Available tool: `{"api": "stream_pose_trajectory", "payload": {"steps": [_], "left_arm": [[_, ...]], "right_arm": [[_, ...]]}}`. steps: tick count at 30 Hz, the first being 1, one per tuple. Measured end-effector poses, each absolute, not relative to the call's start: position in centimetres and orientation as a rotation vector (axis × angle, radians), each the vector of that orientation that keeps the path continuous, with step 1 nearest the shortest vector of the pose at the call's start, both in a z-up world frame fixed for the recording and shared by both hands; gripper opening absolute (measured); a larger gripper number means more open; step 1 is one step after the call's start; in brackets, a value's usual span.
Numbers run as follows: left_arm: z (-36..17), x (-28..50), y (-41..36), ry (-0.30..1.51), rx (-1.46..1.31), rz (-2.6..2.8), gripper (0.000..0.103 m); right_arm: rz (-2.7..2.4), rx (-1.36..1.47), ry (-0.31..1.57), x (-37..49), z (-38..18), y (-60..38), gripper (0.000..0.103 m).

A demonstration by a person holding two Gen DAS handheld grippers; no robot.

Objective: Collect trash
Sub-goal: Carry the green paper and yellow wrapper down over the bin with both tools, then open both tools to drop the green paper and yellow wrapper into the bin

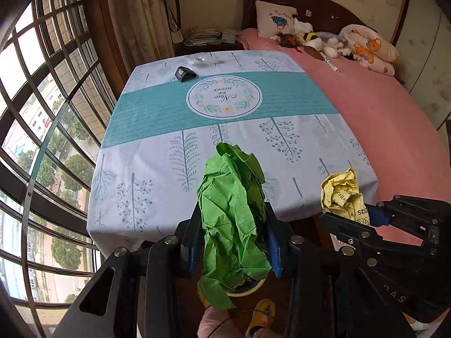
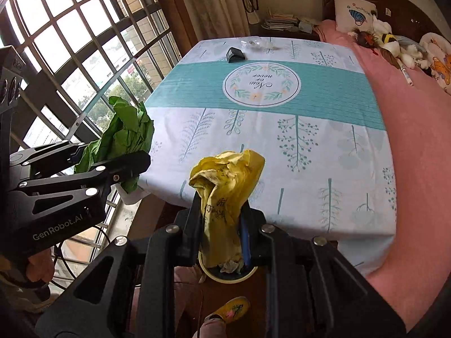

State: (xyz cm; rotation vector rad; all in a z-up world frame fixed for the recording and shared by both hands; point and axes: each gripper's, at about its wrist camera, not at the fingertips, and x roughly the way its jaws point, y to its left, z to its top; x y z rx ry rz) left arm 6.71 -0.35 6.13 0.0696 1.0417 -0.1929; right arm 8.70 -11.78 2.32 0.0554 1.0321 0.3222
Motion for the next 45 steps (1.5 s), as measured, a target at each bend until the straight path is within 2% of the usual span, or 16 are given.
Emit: {"api": "stream_pose_trajectory", "payload": {"steps": [8, 14, 29, 32, 35, 36, 37, 39, 45], "left_arm": [[1.3, 3.2, 0.6, 1.153, 0.085, -0.202, 0.038], [-5.3, 4.6, 1.8, 1.228, 0.088, -0.222, 0.038], [-29.7, 7.3, 2.5, 1.339, 0.069, -0.258, 0.039], [-33.0, 7.4, 2.6, 1.342, 0.079, -0.264, 0.044], [-35.5, 7.3, 2.7, 1.375, 0.086, -0.285, 0.055], [-36.1, 7.2, 2.7, 1.381, 0.087, -0.282, 0.065], [-36.4, 7.2, 2.9, 1.383, 0.085, -0.276, 0.076], [-36.6, 7.1, 3.4, 1.377, 0.063, -0.265, 0.086], [-35.4, 7.2, 4.2, 1.382, 0.021, -0.23, 0.086]], "right_arm": [[0.287, 0.127, 1.123, 3.1, -2.0, -11.5, 0.019], [0.237, 0.198, 1.204, 2.8, -7.9, -10.7, 0.019], [0.124, 0.283, 1.362, 4.5, -34.1, -9.6, 0.02], [0.117, 0.297, 1.383, 4.7, -38.4, -9.7, 0.02], [0.121, 0.303, 1.402, 4.8, -41.5, -9.6, 0.024], [0.121, 0.306, 1.408, 4.8, -42.2, -9.6, 0.031], [0.118, 0.306, 1.412, 4.8, -42.7, -9.5, 0.044], [0.119, 0.311, 1.405, 4.8, -43.2, -9.5, 0.057], [0.117, 0.282, 1.389, 4.2, -42.5, -9.1, 0.06]]}}
